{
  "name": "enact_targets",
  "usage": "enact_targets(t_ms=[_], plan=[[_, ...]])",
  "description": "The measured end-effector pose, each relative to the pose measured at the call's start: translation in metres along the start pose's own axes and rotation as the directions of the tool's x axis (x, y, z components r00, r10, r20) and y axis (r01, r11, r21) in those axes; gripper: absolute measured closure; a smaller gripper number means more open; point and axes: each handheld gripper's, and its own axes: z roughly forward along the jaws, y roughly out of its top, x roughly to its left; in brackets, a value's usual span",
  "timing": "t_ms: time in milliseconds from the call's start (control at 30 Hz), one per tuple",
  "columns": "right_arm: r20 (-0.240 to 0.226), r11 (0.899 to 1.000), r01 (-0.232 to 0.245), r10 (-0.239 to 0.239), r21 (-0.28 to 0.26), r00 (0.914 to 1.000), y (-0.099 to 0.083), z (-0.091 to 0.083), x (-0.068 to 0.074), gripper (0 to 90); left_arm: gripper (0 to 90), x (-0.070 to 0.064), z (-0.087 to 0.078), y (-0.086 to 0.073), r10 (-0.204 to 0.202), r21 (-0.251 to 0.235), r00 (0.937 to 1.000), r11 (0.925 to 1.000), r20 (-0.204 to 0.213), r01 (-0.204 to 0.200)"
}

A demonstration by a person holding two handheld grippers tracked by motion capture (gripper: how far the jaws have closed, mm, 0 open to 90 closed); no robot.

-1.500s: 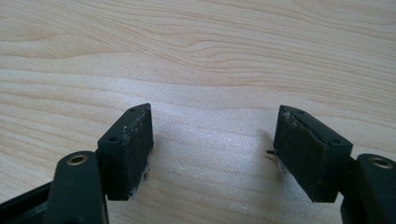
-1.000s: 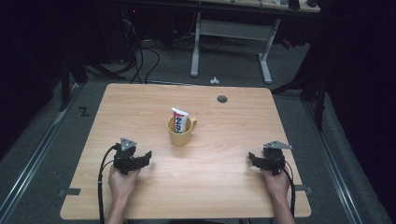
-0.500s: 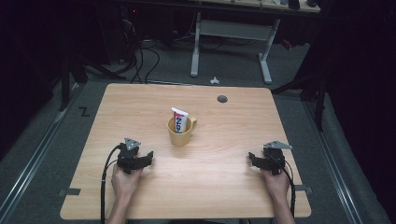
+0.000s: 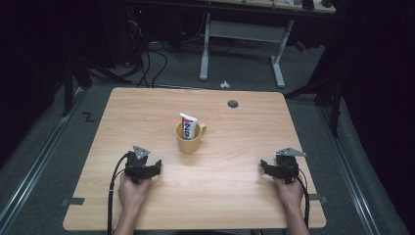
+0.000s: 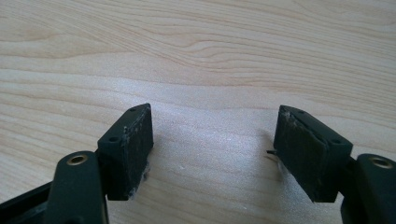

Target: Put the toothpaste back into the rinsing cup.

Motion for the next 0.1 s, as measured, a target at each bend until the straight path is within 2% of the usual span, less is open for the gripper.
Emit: enact_targets(t_ms=[100], plan=[[0.0, 1.0, 0.0, 0.0, 0.0, 1.0, 0.0, 0.0, 0.0, 28.5, 28.7, 0.0, 0.0001, 0.0, 0.001, 0.001, 1.0, 1.0, 0.001, -0.001]])
